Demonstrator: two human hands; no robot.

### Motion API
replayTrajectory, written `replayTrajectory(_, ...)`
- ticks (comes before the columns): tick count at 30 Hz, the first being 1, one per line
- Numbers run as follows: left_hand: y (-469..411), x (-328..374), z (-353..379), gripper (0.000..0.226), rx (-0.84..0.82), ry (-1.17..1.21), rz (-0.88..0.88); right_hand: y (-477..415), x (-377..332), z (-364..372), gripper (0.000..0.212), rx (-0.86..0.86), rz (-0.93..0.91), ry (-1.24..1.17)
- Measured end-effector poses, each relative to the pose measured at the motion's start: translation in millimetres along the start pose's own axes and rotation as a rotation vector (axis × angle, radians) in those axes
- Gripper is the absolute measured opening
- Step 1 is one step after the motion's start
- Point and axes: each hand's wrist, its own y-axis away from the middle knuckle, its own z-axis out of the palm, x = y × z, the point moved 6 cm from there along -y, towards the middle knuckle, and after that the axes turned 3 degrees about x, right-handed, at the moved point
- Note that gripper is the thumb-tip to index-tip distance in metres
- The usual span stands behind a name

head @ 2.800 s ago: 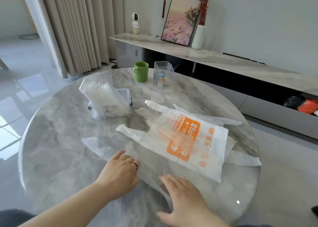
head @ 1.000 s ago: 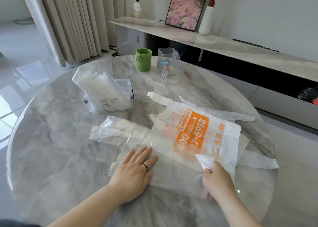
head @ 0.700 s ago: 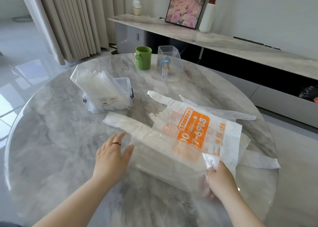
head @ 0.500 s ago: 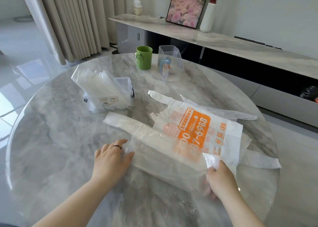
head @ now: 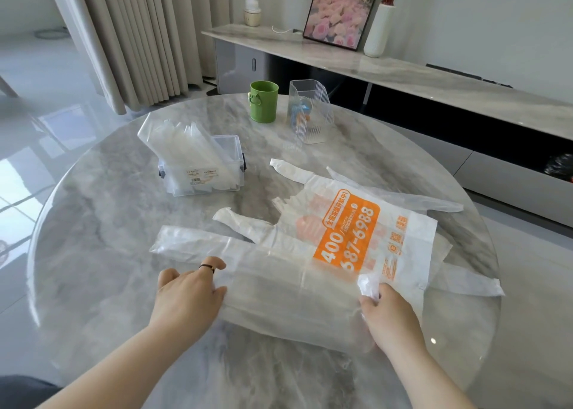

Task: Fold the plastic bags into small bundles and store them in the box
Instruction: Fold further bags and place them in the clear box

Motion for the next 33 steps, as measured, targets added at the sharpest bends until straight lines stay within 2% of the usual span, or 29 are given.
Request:
replayTrajectory(4,13.3,-9.1,-5.6,0.035,-0.041,-0.122,-0.031,8.9,-7.5,-0.5,0.035,0.019,-0.047,0.063)
replayTrajectory(6,14.0,-4.2,-13.3,0.035,0.124,-0.157,0.050,9.8,-9.4,-2.5,0.025,0.030,-0.050,0.063)
replayTrajectory(8,16.5,6.9,-13.5,0.028,0.344,-0.064,0.234,9.8,-10.5,-3.1,0.019,0.037,-0.045,0.077)
replayTrajectory(9,18.5,15.8,-10.0,0.029,0.344,-0.022,0.323,10.0,-10.7,-3.3,0.018,0.039,-0.042,0.093)
replayTrajectory(11,18.5,30.4,10.7,0.042,0.161,-0.053,0.426,9.3,-11.2,-3.8,0.018,0.045,-0.042,0.119)
replayTrajectory(12,17.4,35.3,21.6,0.055,0.024,-0.087,0.427,8.8,-11.2,-3.9,0.017,0.047,-0.044,0.128)
replayTrajectory(14,15.5,44.6,30.9,0.073,-0.105,-0.151,0.415,8.3,-9.7,-4.5,0.017,0.043,-0.042,0.142)
replayTrajectory(15,12.9,45.9,33.3,0.081,-0.130,-0.132,0.405,7.8,-8.7,-4.8,0.017,0.040,-0.041,0.144)
replayTrajectory(16,9.7,46.6,36.6,0.089,-0.077,-0.091,0.432,7.1,-7.4,-4.6,0.018,0.035,-0.042,0.148)
replayTrajectory(18,7.2,44.1,42.0,0.098,-0.140,-0.058,0.426,6.0,-6.6,-5.7,0.019,0.030,-0.041,0.168)
replayTrajectory(25,5.3,45.6,44.6,0.097,-0.171,-0.079,0.434,2.2,3.2,-22.4,0.015,0.033,-0.002,0.226)
replayTrajectory(28,5.2,46.5,44.7,0.096,-0.173,-0.064,0.436,7.3,9.2,-43.3,0.023,0.148,0.062,0.236)
replayTrajectory(30,5.1,45.9,45.2,0.097,-0.175,-0.063,0.429,15.4,-3.3,-52.4,0.030,0.342,-0.036,0.224)
replayTrajectory(32,5.0,46.7,43.7,0.097,-0.159,-0.060,0.438,29.1,-33.3,-39.4,0.038,0.494,-0.345,0.197)
replayTrajectory(33,5.7,47.0,43.9,0.098,-0.156,-0.071,0.445,39.7,-49.9,-23.0,0.043,0.492,-0.498,0.181)
